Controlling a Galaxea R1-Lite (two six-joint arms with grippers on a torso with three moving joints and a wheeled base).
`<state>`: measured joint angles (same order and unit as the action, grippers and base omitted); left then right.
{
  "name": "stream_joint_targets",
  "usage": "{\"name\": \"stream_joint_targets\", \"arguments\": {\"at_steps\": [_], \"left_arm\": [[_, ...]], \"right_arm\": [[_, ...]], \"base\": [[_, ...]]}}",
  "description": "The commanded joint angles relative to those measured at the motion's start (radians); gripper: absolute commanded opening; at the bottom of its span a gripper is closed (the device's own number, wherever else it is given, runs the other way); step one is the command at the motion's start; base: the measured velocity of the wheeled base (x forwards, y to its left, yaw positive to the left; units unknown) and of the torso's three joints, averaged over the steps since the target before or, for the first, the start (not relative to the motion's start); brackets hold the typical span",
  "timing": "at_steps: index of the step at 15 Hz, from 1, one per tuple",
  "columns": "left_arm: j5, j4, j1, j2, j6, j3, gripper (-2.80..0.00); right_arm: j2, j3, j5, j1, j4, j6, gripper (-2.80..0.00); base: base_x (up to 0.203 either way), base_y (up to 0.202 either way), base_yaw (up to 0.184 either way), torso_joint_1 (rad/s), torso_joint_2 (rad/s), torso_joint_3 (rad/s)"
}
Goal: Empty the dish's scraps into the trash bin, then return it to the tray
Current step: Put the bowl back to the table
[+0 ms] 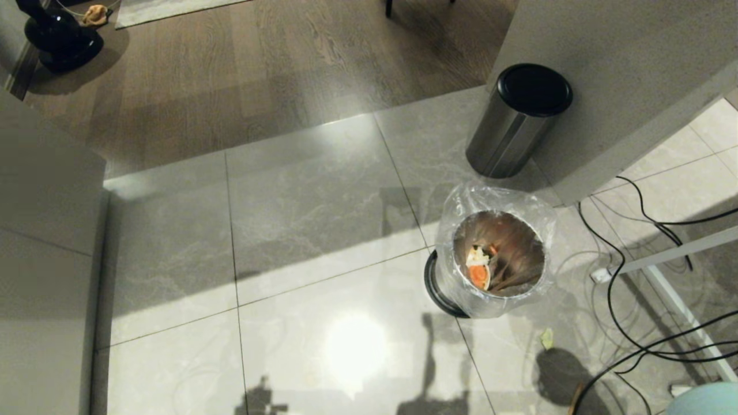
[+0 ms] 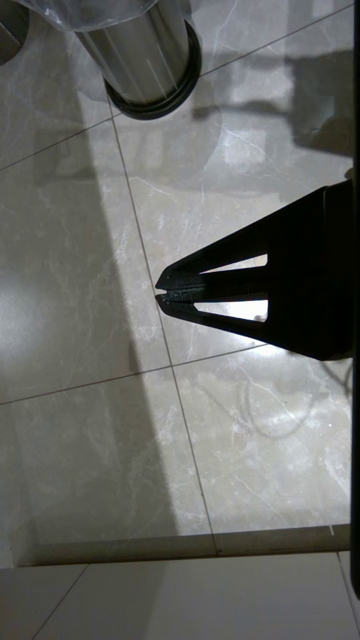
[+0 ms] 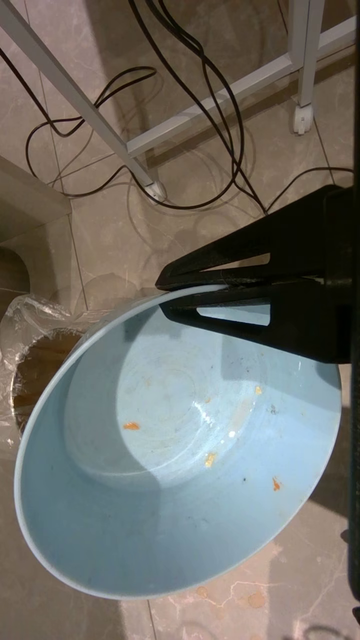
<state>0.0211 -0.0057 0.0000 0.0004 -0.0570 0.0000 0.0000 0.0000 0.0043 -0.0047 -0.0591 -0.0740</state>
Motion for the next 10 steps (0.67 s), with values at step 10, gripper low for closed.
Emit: {"name": "stream_joint_targets", "arguments": {"at_steps": [10], "left_arm": [[0.0,0.0,0.0,0.001,0.0,0.0,-2.8]], "right_arm": [[0.0,0.0,0.0,0.0,-0.001,-0.001,-2.8]], "base": [[0.0,0.0,0.0,0.0,0.0,0.0]]}}
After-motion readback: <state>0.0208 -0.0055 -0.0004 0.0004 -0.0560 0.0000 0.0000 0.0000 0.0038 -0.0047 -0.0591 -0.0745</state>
